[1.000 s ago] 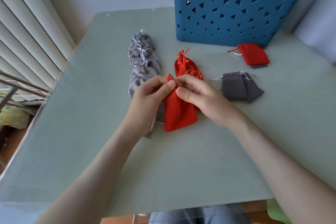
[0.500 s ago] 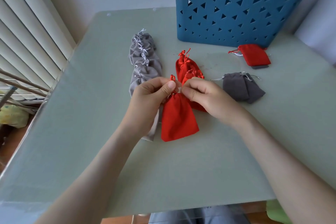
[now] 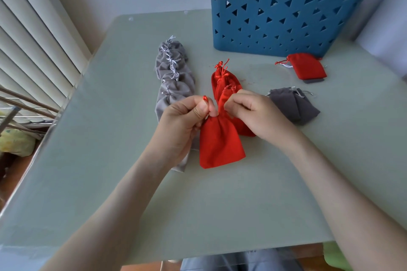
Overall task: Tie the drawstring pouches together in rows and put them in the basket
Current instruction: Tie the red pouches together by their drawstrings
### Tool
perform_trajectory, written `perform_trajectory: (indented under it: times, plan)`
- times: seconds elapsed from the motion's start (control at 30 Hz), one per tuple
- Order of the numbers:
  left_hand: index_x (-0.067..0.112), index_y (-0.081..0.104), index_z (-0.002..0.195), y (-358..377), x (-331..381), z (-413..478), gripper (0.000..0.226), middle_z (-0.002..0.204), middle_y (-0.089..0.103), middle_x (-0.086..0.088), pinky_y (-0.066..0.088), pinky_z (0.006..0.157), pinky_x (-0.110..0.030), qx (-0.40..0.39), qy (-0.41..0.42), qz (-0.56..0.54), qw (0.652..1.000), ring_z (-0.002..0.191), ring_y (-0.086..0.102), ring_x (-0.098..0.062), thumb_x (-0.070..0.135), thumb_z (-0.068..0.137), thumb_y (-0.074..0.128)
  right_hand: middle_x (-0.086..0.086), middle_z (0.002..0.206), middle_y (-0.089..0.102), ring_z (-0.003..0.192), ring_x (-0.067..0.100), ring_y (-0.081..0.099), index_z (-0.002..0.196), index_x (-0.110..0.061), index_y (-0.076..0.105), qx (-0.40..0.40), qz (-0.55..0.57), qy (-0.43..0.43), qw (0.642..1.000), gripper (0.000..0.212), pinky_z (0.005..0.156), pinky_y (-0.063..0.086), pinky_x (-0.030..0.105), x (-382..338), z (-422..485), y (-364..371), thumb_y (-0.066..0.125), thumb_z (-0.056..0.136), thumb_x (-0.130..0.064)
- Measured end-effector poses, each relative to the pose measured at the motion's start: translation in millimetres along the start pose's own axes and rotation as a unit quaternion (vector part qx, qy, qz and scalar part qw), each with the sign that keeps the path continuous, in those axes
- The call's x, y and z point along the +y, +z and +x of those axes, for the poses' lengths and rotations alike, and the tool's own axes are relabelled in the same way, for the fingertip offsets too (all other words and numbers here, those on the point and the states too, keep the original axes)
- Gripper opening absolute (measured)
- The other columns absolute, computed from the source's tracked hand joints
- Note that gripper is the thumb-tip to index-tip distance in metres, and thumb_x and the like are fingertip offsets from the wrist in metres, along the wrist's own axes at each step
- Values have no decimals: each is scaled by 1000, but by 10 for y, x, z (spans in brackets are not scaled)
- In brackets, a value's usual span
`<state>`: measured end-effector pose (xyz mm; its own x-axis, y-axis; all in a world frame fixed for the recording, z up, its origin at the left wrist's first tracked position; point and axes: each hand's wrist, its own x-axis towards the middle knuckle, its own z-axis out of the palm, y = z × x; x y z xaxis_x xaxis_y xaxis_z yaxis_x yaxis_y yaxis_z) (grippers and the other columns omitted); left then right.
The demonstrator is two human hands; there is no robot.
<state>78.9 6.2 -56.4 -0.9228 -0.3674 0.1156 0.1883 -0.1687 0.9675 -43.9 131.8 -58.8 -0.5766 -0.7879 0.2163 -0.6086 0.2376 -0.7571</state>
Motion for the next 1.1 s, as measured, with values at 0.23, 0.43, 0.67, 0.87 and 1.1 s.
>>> perform_trajectory:
  times: [0.23, 0.43, 0.67, 0.87, 1.1]
  plan:
    - [22, 70, 93, 9, 4, 0, 22, 61, 59, 10, 35, 57, -10, 68, -14, 78, 995, 56, 43, 0, 10, 94, 52, 0, 63, 44, 62, 9, 41, 64, -14, 45, 13, 257, 100, 961, 33, 64, 35, 25, 7, 8, -24, 51, 96, -23]
    - [11, 58, 86, 3, -44, 20, 8, 61, 63, 9, 38, 52, -11, 103, -43, 79, 991, 54, 47, -2, 12, 93, 57, -6, 78, 61, 73, 6, 51, 84, -19, 61, -45, 325, 21, 945, 11, 70, 42, 19, -86, -29, 93, 50, 86, -18]
    - [9, 64, 81, -13, -39, 30, 16, 61, 62, 7, 39, 52, -12, 102, -40, 80, 991, 54, 48, -2, 11, 94, 55, -20, 89, 63, 91, 7, 61, 94, -19, 57, -45, 173, -84, 980, 11, 87, 46, 36, -124, -69, 152, 53, 90, -10]
    - [13, 66, 78, 28, -25, 0, 16, 60, 63, 9, 42, 55, -12, 92, -37, 125, 987, 56, 49, -1, 12, 92, 59, -14, 77, 57, 77, 7, 60, 96, -23, 48, -4, 197, -63, 978, 20, 82, 49, 38, -120, -58, 168, 60, 85, -11]
    - [8, 66, 86, 8, -20, -24, 19, 73, 68, 1, 46, 68, -17, 47, -49, 120, 990, 68, 56, -5, 6, 96, 51, -8, 77, 60, 76, 11, 63, 95, -20, 64, 19, 187, -22, 982, 20, 78, 49, 23, -112, -45, 179, 62, 88, -1]
